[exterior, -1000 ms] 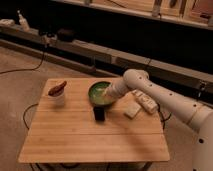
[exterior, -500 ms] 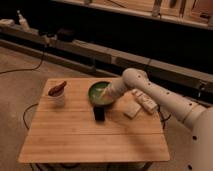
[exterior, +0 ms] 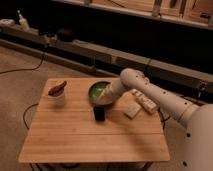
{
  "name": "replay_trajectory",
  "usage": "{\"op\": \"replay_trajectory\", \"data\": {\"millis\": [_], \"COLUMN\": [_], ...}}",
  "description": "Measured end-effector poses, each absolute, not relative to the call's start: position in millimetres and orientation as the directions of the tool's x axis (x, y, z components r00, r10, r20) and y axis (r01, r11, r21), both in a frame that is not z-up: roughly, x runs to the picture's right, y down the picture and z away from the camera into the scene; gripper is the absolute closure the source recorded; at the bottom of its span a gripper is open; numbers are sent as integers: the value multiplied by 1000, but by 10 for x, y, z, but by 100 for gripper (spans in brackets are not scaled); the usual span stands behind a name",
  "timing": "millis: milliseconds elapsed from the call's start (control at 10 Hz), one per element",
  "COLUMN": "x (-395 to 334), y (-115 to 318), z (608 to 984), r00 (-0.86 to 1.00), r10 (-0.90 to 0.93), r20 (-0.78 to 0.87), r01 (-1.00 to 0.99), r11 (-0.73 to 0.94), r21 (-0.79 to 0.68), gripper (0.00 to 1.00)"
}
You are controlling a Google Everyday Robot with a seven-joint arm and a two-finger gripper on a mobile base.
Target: Knock the eraser over
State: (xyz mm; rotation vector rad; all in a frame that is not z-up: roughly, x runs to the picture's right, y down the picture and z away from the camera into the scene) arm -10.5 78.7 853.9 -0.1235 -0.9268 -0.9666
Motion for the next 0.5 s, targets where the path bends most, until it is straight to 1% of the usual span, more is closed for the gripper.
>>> {"op": "replay_trajectory", "data": {"millis": [500], "x": [-256], "y": [922], "z": [8509], "r00": [208], "r10": [-604], "r20": [769], "r01": [734], "r11": [617], "r21": [285], "gripper": [100]}}
